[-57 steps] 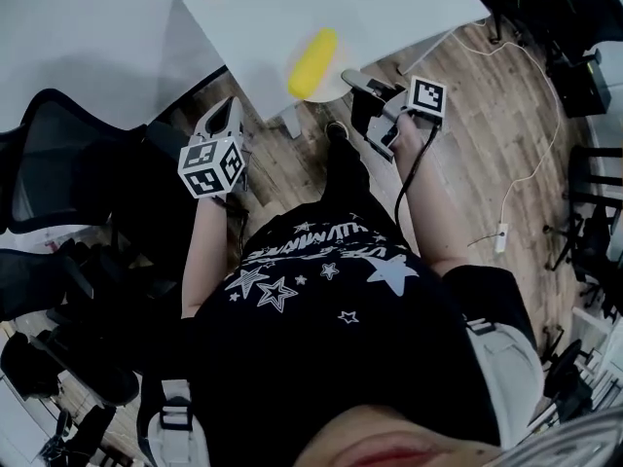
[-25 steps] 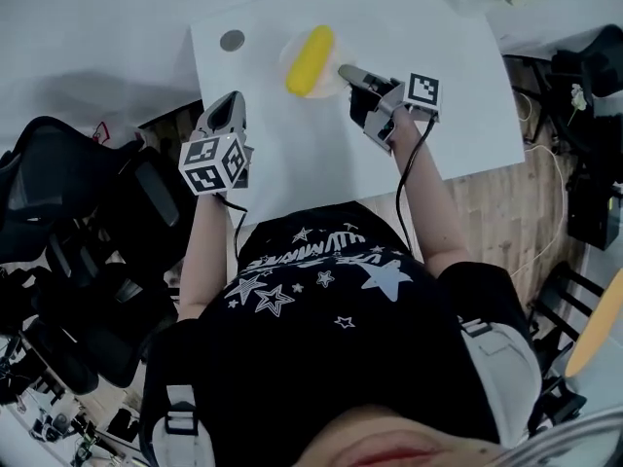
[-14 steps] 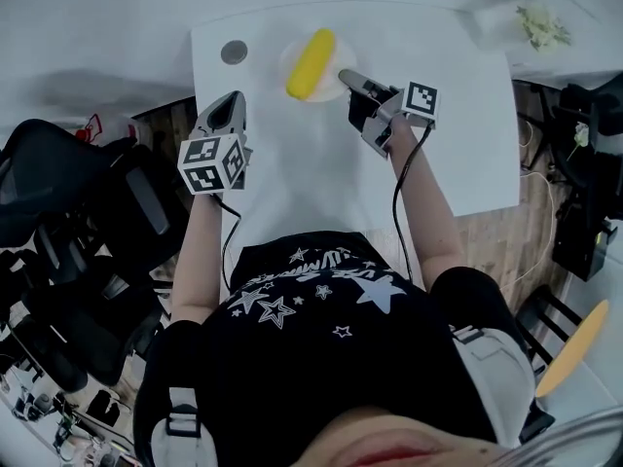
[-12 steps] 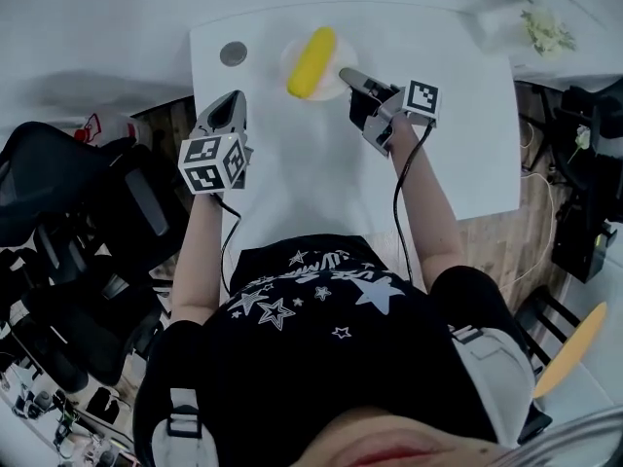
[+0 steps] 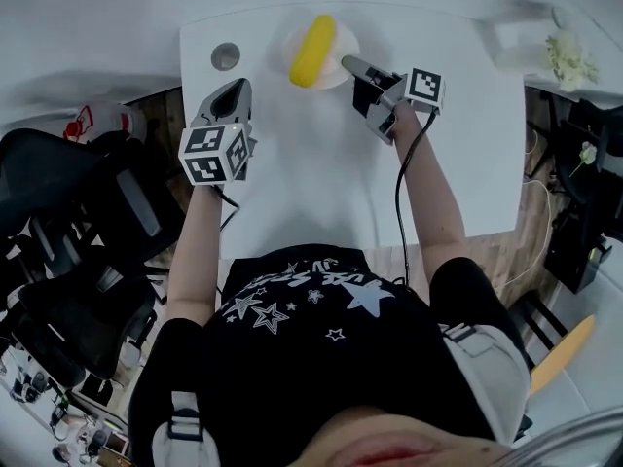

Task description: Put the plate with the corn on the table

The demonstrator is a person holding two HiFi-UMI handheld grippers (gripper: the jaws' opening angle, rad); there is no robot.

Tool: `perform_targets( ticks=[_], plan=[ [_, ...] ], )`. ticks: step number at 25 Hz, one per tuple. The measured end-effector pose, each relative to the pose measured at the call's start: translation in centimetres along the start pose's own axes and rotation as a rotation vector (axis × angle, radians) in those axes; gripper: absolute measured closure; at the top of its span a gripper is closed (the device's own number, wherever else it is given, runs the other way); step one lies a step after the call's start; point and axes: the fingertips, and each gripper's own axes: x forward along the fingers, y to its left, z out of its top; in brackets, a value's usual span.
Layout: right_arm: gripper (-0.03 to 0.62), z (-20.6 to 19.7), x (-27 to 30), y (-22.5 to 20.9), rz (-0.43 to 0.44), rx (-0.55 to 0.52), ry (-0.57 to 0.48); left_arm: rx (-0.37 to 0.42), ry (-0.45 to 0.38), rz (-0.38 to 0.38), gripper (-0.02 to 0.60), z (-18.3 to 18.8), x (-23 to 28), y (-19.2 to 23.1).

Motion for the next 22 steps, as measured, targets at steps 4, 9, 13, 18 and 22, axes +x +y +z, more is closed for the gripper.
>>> perform_targets(
  ticks=[4,9,13,18,22],
  plan=[
    [0.548,1.1,1.1,-1.2,-0.008,0.001,0.004,-0.001,0.008,-0.006,0.575,-0.1,1.3,0.0],
    [0.545,1.4,1.8,-2.1,-0.008,0.022,0.01,-0.013,0.023,0.004,0.575,-0.6,2.6,0.3],
    [0.54,1.6,1.7,-2.3,-0.015,0.029,0.003,-0.018,0.037,0.005,0.575,-1.4,3.0,0.0],
    [0.551,2.3,2.0,-2.8,-0.067,0.094,-0.013,-0.023,0.051,0.005,0.575,-1.7,3.5,-0.1],
    [0.568,2.8,2.2,-3.9,-0.149,0.108,-0.019,-0.026,0.06,0.007,0.575,-1.9,4.3,0.1]
  ],
)
